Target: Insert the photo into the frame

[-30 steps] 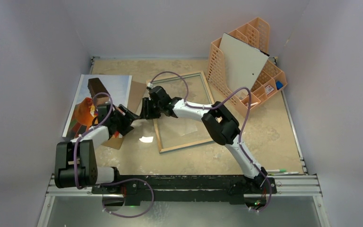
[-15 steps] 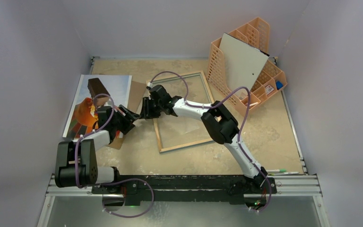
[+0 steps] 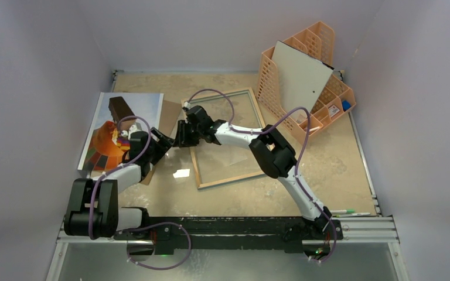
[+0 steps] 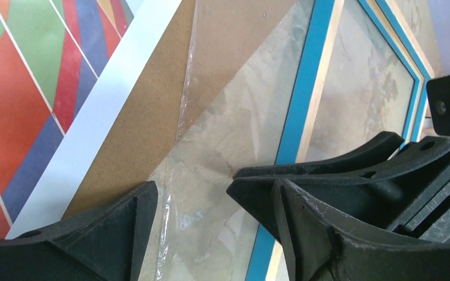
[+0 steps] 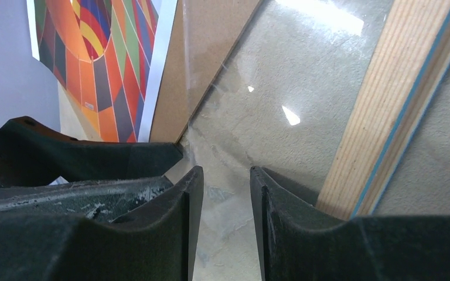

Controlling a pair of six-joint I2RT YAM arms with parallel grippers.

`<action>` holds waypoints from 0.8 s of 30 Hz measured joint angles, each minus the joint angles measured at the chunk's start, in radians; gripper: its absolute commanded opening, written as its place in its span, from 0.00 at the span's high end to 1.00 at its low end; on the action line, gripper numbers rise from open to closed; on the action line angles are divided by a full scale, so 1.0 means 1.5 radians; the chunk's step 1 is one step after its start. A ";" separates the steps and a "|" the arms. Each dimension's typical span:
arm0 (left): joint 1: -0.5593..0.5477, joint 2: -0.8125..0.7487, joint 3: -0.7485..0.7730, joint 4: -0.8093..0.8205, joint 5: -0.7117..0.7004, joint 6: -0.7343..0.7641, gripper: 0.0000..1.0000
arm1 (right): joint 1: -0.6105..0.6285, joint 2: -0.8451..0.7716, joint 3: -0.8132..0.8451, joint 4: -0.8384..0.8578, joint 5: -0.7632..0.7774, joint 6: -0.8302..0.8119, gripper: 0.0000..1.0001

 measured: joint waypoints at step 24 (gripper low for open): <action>-0.047 0.094 0.022 0.119 -0.060 -0.005 0.28 | -0.016 -0.027 -0.033 0.019 0.061 0.004 0.52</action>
